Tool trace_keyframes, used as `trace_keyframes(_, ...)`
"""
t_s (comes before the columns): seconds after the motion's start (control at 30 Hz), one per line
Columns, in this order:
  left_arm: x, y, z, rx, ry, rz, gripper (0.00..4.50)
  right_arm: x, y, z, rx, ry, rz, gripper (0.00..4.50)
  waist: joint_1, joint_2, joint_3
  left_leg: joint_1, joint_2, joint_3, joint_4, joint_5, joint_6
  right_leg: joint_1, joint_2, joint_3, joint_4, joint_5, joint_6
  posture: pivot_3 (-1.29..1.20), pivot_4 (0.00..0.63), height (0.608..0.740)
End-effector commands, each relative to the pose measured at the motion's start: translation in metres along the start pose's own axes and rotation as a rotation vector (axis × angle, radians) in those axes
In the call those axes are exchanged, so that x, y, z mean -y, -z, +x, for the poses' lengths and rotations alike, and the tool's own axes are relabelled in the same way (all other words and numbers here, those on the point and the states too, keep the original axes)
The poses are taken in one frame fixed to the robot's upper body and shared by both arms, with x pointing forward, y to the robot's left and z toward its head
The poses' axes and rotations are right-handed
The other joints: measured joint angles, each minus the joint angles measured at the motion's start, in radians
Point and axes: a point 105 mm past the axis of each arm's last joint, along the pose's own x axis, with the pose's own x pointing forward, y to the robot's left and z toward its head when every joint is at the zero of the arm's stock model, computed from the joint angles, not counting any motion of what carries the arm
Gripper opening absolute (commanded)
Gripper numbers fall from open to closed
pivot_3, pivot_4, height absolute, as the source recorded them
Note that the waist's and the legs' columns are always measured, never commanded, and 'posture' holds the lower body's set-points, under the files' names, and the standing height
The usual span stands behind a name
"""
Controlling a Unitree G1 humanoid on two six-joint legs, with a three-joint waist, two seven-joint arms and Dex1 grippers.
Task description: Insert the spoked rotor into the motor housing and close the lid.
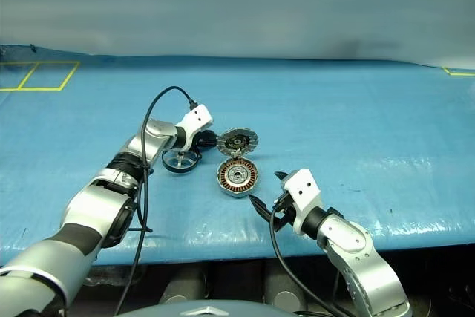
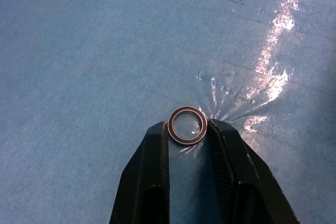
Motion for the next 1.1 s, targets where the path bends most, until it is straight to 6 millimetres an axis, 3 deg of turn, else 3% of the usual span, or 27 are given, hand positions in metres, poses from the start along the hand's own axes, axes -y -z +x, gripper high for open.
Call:
trace_keyframes(0.03, -0.014, -0.025, -0.017, 0.118, -0.019, -0.001, 0.74, -0.002, -0.012, -0.002, 0.042, -0.009, -0.026, 4.50, -0.001, 0.000, 0.000, -0.001, 0.000, 0.000, 0.000, 0.000, 0.000, -0.001, 0.000, 0.000, 0.000, 0.000, 0.000, 0.00, 0.150, 0.740)
trace_keyframes(0.2, -0.031, -0.057, -0.053, 0.263, -0.076, 0.040, 0.74, -0.002, -0.013, -0.002, 0.042, -0.015, -0.028, 4.50, -0.001, 0.000, 0.001, -0.002, 0.000, 0.000, -0.002, 0.000, 0.000, -0.003, 0.000, 0.000, 0.000, 0.002, 0.004, 0.00, 0.150, 0.740)
trace_keyframes(0.33, -0.037, -0.066, -0.088, 0.313, -0.139, 0.086, 0.74, -0.002, -0.014, -0.001, 0.043, -0.028, -0.030, 4.50, -0.003, 0.000, 0.001, -0.001, 0.000, 0.000, -0.003, 0.000, 0.000, -0.003, 0.000, 0.000, -0.001, 0.002, 0.003, 0.00, 0.150, 0.740)
trace_keyframes(0.5, -0.017, -0.063, -0.130, 0.344, -0.115, 0.200, 0.74, 0.000, -0.019, 0.000, 0.080, -0.028, -0.007, 4.50, -0.002, 0.000, 0.001, -0.001, 0.001, 0.000, -0.003, 0.000, 0.000, -0.003, 0.000, 0.000, 0.000, -0.001, -0.002, 0.00, 0.150, 0.740)
trace_keyframes(0.6, 0.001, -0.055, -0.145, 0.340, -0.070, 0.205, 0.74, 0.002, -0.022, -0.002, 0.117, -0.009, -0.048, 4.50, -0.001, 0.001, 0.001, -0.001, 0.001, 0.000, -0.003, 0.000, 0.000, -0.003, 0.000, 0.000, -0.001, -0.002, -0.003, 0.00, 0.150, 0.740)
trace_keyframes(0.8, 0.048, -0.030, -0.144, 0.284, 0.031, 0.155, 0.74, 0.002, -0.007, -0.007, 0.123, 0.007, -0.093, 4.50, 0.009, 0.001, 0.002, 0.000, 0.001, 0.001, -0.003, 0.000, 0.000, -0.002, -0.001, 0.000, -0.002, -0.002, -0.004, 0.00, 0.150, 0.740)
trace_keyframes(1.1, 0.107, -0.032, -0.114, 0.323, 0.211, 0.078, 0.74, 0.005, 0.007, -0.009, 0.087, 0.011, -0.046, 4.50, 0.012, 0.001, 0.002, 0.000, 0.001, 0.001, -0.002, 0.000, 0.000, -0.002, -0.001, 0.000, -0.001, -0.002, -0.004, 0.00, 0.150, 0.740)
